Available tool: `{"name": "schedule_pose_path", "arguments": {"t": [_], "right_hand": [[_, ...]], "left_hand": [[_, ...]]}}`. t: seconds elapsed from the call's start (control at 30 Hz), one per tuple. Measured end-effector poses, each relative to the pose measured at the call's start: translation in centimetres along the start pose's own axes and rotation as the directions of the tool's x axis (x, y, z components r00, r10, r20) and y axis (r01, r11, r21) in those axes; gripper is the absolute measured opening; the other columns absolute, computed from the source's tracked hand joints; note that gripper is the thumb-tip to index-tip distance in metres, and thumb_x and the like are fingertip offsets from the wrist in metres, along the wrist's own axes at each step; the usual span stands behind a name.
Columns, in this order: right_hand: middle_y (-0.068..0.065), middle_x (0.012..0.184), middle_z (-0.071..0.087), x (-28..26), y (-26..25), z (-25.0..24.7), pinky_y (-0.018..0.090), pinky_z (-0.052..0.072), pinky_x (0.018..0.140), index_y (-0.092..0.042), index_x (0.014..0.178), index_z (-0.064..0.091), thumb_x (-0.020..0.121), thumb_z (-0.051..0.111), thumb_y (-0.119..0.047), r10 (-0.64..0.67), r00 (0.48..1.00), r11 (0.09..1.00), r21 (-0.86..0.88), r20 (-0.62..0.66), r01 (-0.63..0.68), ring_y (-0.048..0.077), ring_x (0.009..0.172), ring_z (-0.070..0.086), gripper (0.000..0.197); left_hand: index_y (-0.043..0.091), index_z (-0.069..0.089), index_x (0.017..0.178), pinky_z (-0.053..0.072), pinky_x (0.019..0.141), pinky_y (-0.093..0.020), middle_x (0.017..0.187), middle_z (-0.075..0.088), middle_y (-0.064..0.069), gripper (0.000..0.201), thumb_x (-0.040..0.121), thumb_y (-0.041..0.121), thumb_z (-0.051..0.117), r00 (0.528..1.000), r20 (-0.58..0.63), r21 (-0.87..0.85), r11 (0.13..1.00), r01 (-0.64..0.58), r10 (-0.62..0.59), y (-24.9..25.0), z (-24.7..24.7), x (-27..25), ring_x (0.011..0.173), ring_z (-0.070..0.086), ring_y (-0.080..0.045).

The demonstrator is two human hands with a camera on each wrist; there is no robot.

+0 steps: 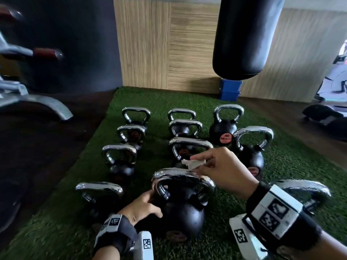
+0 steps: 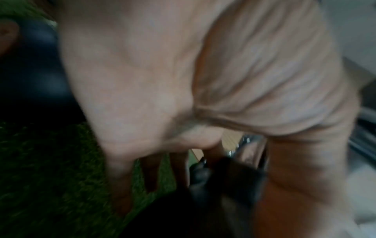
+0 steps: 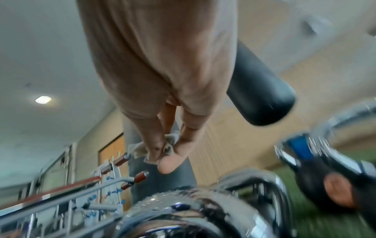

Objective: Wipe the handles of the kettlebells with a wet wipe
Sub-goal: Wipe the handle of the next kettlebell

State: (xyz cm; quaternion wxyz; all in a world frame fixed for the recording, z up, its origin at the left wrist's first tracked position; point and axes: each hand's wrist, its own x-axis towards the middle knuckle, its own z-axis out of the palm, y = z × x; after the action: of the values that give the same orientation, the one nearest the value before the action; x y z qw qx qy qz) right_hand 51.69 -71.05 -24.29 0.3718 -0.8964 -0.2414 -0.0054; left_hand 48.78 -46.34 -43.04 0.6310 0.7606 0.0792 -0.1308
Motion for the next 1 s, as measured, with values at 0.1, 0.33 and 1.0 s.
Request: {"name": "schedule_pose_path", "arguments": {"t": [0.1,0.33,1.0], "right_hand": [[-0.021,0.081,0.063,-0.2,-0.3,0.6,0.008,0.038,0.067,-0.03,0.105,0.079,0.083,0.079,-0.025,-0.182,0.983,0.955,-0.241,-0.016,0.173,0.002,0.08,0.057,0.023],[0.0,0.102,0.058,-0.1,-0.3,2.5,0.024,0.044,0.086,-0.016,0.106,0.076,0.093,0.068,-0.028,-0.208,0.978,0.942,-0.27,-0.009,0.198,0.018,0.095,0.06,0.02],[0.001,0.095,0.057,-1.0,1.2,6.2,0.037,0.055,0.073,-0.013,0.115,0.07,0.092,0.063,-0.002,-0.314,0.946,0.898,-0.35,-0.08,0.268,0.023,0.083,0.062,0.027]], "left_hand": [[0.037,0.062,0.128,0.046,0.094,-0.009,0.115,0.073,0.016,0.089,0.05,0.019,0.1,0.995,-0.072,0.016,0.997,-0.071,0.072,-0.6,1.6,0.0,0.112,0.063,0.005],[0.038,0.058,0.132,0.048,0.093,-0.01,0.118,0.074,0.013,0.11,0.032,0.053,0.102,0.983,-0.124,-0.005,0.99,-0.14,0.138,-1.3,2.7,0.7,0.11,0.066,0.005],[0.033,0.056,0.115,0.047,0.076,-0.002,0.117,0.069,0.01,0.071,0.063,0.007,0.097,0.975,-0.165,-0.087,0.983,-0.164,0.148,-1.2,4.0,0.5,0.097,0.066,0.013]]}}
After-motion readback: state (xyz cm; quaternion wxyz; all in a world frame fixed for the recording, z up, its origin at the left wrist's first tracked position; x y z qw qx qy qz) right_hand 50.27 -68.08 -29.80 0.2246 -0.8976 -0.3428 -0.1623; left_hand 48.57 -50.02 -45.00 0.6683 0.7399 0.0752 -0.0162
